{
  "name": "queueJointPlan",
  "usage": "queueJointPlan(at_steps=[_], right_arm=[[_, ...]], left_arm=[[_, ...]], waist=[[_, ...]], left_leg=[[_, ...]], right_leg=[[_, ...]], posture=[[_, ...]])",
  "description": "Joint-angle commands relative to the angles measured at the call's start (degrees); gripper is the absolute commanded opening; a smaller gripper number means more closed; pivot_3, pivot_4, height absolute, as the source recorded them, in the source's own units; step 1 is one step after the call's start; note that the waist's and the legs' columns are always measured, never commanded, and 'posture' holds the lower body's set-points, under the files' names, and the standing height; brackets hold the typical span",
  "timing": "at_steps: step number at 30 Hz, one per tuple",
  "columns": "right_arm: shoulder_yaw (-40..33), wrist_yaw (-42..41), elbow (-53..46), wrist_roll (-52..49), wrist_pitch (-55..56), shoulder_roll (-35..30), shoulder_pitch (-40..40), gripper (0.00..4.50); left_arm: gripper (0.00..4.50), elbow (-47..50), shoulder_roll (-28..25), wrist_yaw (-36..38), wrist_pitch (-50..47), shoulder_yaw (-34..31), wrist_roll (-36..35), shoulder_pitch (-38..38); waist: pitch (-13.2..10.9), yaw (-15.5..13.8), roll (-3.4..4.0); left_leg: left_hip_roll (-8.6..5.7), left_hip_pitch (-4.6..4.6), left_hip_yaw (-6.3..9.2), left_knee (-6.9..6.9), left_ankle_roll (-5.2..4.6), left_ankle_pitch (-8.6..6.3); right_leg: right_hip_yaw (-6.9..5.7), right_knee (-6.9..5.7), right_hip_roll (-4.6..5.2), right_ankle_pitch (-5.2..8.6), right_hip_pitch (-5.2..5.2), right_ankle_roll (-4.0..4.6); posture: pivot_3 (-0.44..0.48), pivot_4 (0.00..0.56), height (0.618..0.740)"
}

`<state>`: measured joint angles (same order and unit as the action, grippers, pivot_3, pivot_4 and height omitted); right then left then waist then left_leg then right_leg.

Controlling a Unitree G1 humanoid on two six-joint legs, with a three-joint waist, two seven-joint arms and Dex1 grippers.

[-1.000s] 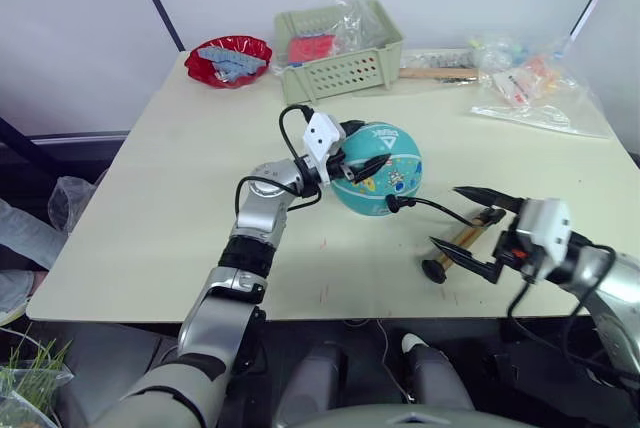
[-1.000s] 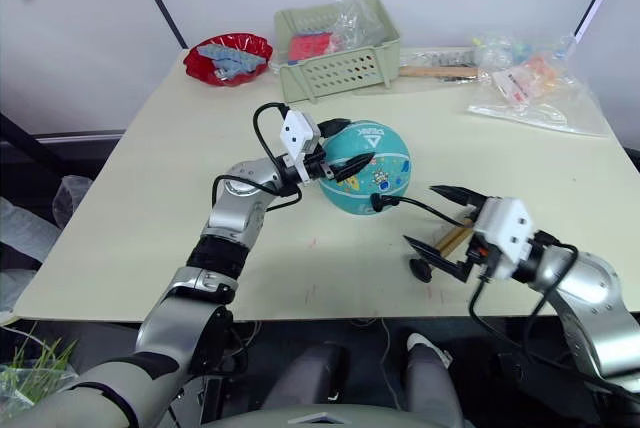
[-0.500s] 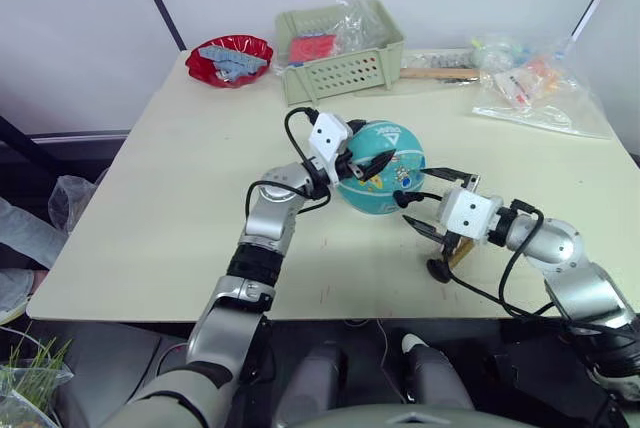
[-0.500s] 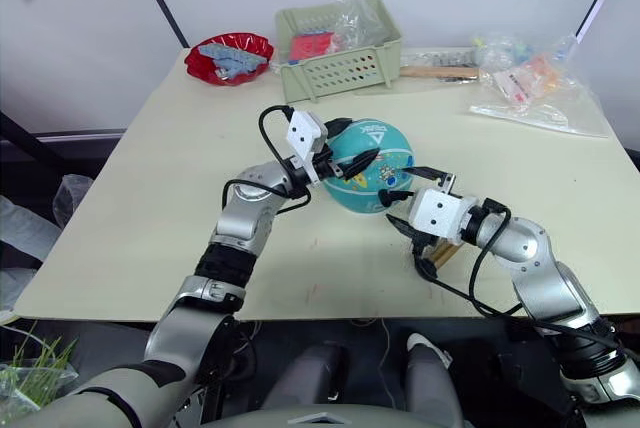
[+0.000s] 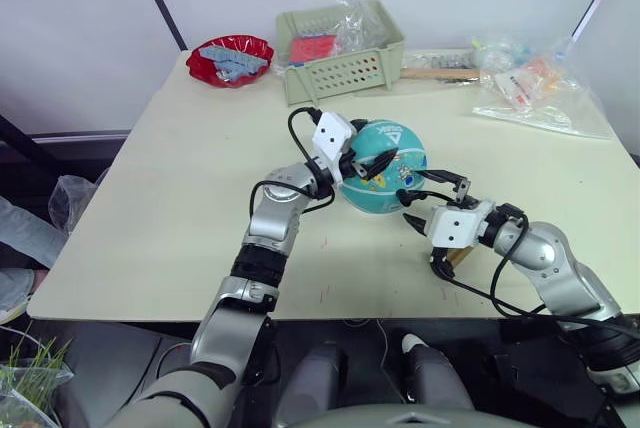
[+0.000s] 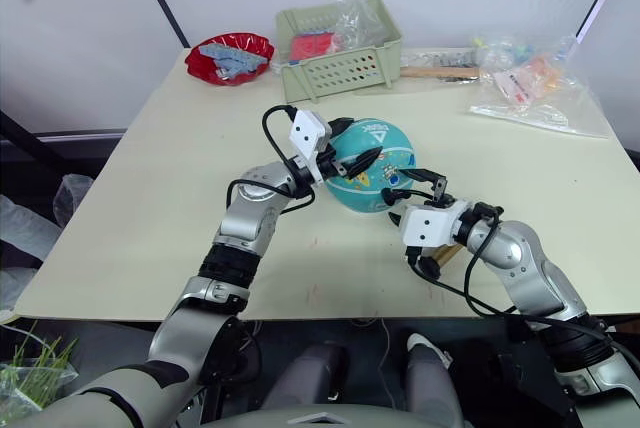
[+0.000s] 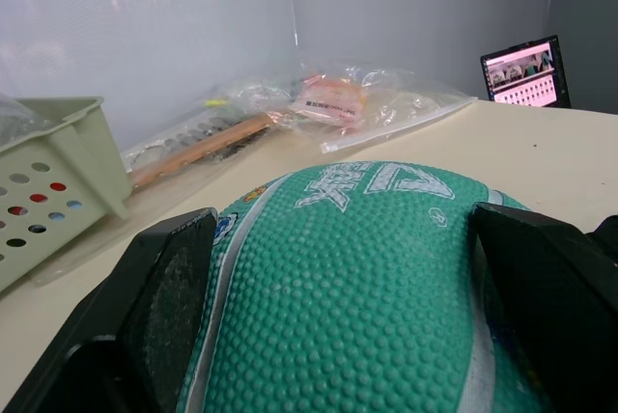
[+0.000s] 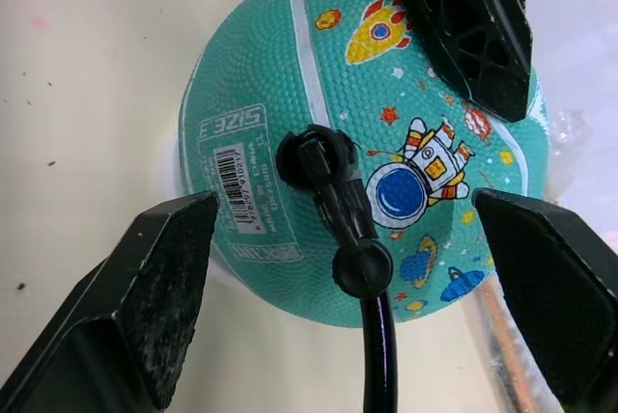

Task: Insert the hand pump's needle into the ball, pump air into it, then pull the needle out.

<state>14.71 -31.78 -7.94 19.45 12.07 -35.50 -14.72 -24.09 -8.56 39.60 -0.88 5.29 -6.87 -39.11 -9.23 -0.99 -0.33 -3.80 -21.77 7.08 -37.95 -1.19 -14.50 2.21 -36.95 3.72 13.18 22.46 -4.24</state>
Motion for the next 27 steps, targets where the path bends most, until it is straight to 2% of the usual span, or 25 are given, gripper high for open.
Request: queueJointPlan(at_steps=[1,2,4,9,11,19,27], right_arm=[[-0.5,1.8,0.1,1.2,2.1,0.7,-1.9,4.03],[-0.5,1.8,0.4,1.4,2.3,0.8,-2.0,3.91],[-0.5,1.9,0.8,1.6,3.0,0.9,-2.2,3.25],[-0.3,1.9,1.6,2.1,4.2,1.6,-3.0,0.59],[-0.2,1.9,1.8,2.3,4.9,1.6,-3.2,0.05],[-2.0,0.7,1.3,-3.3,2.1,3.8,-0.9,0.06],[-6.6,-2.5,-3.3,-20.9,-6.0,10.9,4.5,0.06]], left_arm=[[4.50,-1.7,0.5,-0.7,-3.2,2.3,1.6,2.0],[4.50,-1.5,0.7,-0.7,-3.6,1.9,1.1,2.1],[4.50,-1.1,0.4,-0.6,-3.6,2.2,1.5,2.5],[4.50,-0.9,0.5,-0.6,-3.0,2.7,2.0,2.8],[4.50,-1.0,0.7,-0.9,-3.0,2.9,2.0,2.9],[4.50,-1.3,1.2,-1.5,-2.7,3.3,2.5,3.7],[4.50,-2.7,2.8,-3.8,0.0,4.8,4.9,5.0]], waist=[[0.0,0.0,0.00],[0.0,0.0,0.00],[0.0,0.0,0.00],[0.0,0.1,0.00],[0.0,0.2,0.00],[0.0,0.2,0.00],[0.0,0.0,0.00]], left_leg=[[0.00,0.00,0.00,0.00,0.00,0.00],[0.00,0.00,0.00,0.00,0.00,0.00],[0.00,0.00,0.00,0.00,0.00,0.00],[0.00,0.00,-0.01,0.00,0.00,0.00],[0.01,0.00,-0.01,0.00,0.00,0.00],[0.01,0.01,0.01,0.01,0.00,0.00],[0.00,0.00,0.04,0.01,-0.01,-0.01]], right_leg=[[0.00,0.00,0.00,0.00,0.00,0.00],[0.00,0.00,0.00,0.00,0.00,0.00],[0.00,0.00,0.00,0.00,0.00,0.00],[0.01,0.00,0.00,0.00,0.00,0.01],[0.01,0.00,-0.01,0.00,0.01,0.01],[0.01,0.00,-0.02,0.00,0.01,0.01],[0.01,0.00,0.00,0.00,-0.02,0.02]], posture=[[0.000,0.150,0.740],[0.000,0.150,0.740],[0.000,0.150,0.740],[0.000,0.150,0.740],[0.000,0.150,0.740],[0.000,0.150,0.740],[0.000,0.150,0.740]])
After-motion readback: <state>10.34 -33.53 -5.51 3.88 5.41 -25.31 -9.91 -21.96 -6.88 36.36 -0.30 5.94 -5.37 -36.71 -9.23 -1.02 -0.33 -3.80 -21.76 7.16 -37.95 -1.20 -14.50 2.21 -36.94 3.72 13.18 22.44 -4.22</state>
